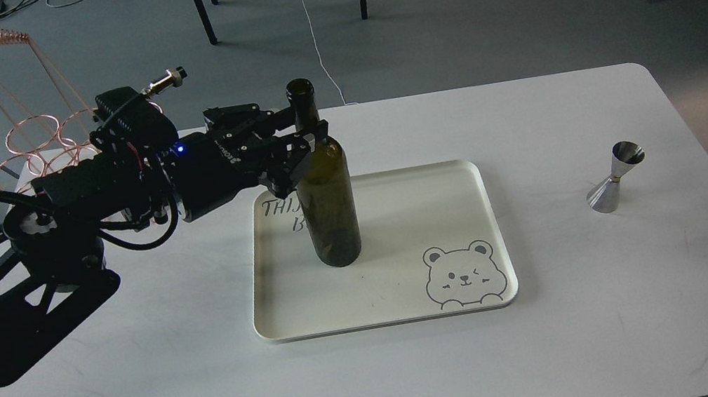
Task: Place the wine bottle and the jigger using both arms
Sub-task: 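Reach the left gripper to the wine bottle neck and grasp it, then lift the wine bottle and carry it over the copper rack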
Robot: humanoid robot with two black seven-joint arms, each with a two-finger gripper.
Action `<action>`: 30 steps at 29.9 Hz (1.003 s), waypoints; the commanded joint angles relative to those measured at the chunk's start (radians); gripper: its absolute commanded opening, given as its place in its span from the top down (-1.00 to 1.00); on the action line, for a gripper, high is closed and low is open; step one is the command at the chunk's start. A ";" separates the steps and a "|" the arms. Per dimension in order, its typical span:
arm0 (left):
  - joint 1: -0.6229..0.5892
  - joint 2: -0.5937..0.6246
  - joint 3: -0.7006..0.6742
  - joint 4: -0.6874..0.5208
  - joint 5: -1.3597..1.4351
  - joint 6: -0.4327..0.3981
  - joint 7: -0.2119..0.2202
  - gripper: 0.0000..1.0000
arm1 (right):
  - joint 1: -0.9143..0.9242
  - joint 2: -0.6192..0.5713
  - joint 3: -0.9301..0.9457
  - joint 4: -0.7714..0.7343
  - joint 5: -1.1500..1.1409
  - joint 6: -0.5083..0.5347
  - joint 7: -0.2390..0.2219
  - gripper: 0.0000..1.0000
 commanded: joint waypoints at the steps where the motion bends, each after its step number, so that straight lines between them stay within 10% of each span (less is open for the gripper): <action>1: -0.004 0.001 -0.005 -0.007 -0.003 0.035 0.001 0.62 | 0.000 0.002 -0.002 0.000 0.000 0.000 0.000 -0.99; 18: -0.117 0.339 -0.080 -0.058 -0.198 0.028 -0.034 0.67 | 0.002 -0.004 -0.005 0.002 -0.002 0.000 0.000 -0.99; 30: -0.174 0.432 -0.079 0.255 -0.212 0.006 -0.118 0.74 | 0.009 0.001 -0.010 0.002 -0.006 0.000 0.000 -0.99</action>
